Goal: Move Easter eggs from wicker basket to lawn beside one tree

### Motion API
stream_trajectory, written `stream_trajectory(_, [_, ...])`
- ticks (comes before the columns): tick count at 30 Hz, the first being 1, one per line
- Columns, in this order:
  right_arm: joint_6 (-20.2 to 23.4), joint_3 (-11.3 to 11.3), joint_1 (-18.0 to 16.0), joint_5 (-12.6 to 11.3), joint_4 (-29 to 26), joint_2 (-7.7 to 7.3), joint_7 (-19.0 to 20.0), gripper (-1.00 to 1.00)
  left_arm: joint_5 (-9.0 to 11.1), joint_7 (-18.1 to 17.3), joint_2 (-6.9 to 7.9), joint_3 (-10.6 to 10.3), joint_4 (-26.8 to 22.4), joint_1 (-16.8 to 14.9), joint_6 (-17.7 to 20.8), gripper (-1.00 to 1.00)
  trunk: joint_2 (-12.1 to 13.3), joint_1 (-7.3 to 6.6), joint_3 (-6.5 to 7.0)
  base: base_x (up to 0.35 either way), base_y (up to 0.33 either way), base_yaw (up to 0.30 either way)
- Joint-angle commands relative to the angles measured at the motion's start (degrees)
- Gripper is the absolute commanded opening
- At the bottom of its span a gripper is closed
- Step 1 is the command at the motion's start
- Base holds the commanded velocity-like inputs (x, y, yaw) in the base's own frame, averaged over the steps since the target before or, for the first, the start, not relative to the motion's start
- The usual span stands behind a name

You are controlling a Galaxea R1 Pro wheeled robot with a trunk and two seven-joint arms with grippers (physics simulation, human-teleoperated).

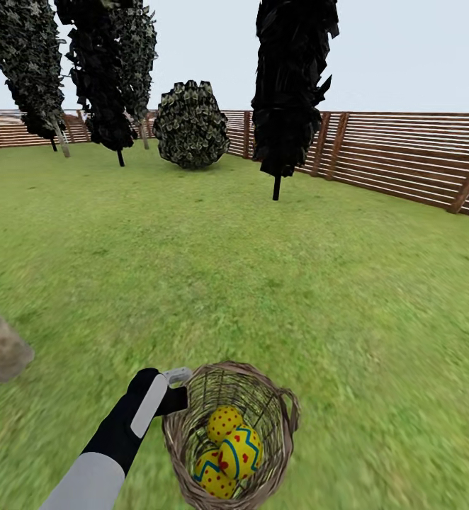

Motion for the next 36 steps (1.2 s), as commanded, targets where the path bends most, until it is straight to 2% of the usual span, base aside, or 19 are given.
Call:
stream_trajectory(1, [0.14, -0.51, -0.04, 0.39, 0.04, 0.00, 0.15, 1.00, 0.95, 0.57, 0.01, -0.08, -0.05, -0.04, 0.00, -1.00, 0.34, -0.21, 0.10, 0.000, 0.000, 0.000])
stream_trajectory(7, [0.14, -0.51, -0.05, 0.36, 0.07, 0.03, 0.23, 1.00, 0.95, 0.57, 0.01, -0.08, -0.05, -0.04, 0.00, -1.00, 2.75, -1.53, 1.18, 0.000, 0.000, 0.000])
stream_trajectory(8, [0.12, -0.63, -0.06, 0.30, 0.27, 0.60, 0.33, 1.00, 0.95, 0.57, 0.01, -0.06, -0.28, -0.04, 0.01, -1.00, 3.15, -1.75, 1.36, 0.000, 0.000, 0.000])
stream_trajectory(10, [0.08, -0.63, -0.05, 0.49, 0.10, 3.47, 0.28, 1.00, 0.95, 0.57, 0.01, -0.06, -1.65, -0.04, 0.07, -1.00, 3.55, -1.97, 1.54, 0.000, 0.000, 0.000])
stream_trajectory(12, [0.10, -0.60, -0.06, 0.69, 0.10, 4.30, 0.25, 1.00, 0.95, 0.57, 0.01, -0.11, -2.25, -0.04, 0.08, -1.00, 3.55, -1.97, 1.54, 0.000, 0.000, 0.000])
stream_trajectory(15, [0.20, -0.19, -0.05, 1.10, 0.10, 4.31, 0.24, 1.00, 0.95, 0.57, 0.01, -0.09, -2.33, -0.04, 0.08, -1.00, 3.55, -1.97, 1.57, 0.000, 0.000, 0.117])
stream_trajectory(20, [0.17, 1.89, -0.03, 1.15, 0.11, 4.32, 0.16, 1.00, 0.95, 0.57, 0.01, -0.08, -2.34, -0.04, 0.08, -1.00, 3.55, -1.97, 1.58, 0.000, 0.000, 0.286])
stream_trajectory(36, [0.15, 1.89, -0.03, 0.45, 0.41, 4.50, 0.15, 1.00, 0.95, 0.57, 0.01, -0.16, -2.34, -0.04, 0.08, -1.00, 3.55, -1.97, 1.58, 0.000, 0.000, 0.294])
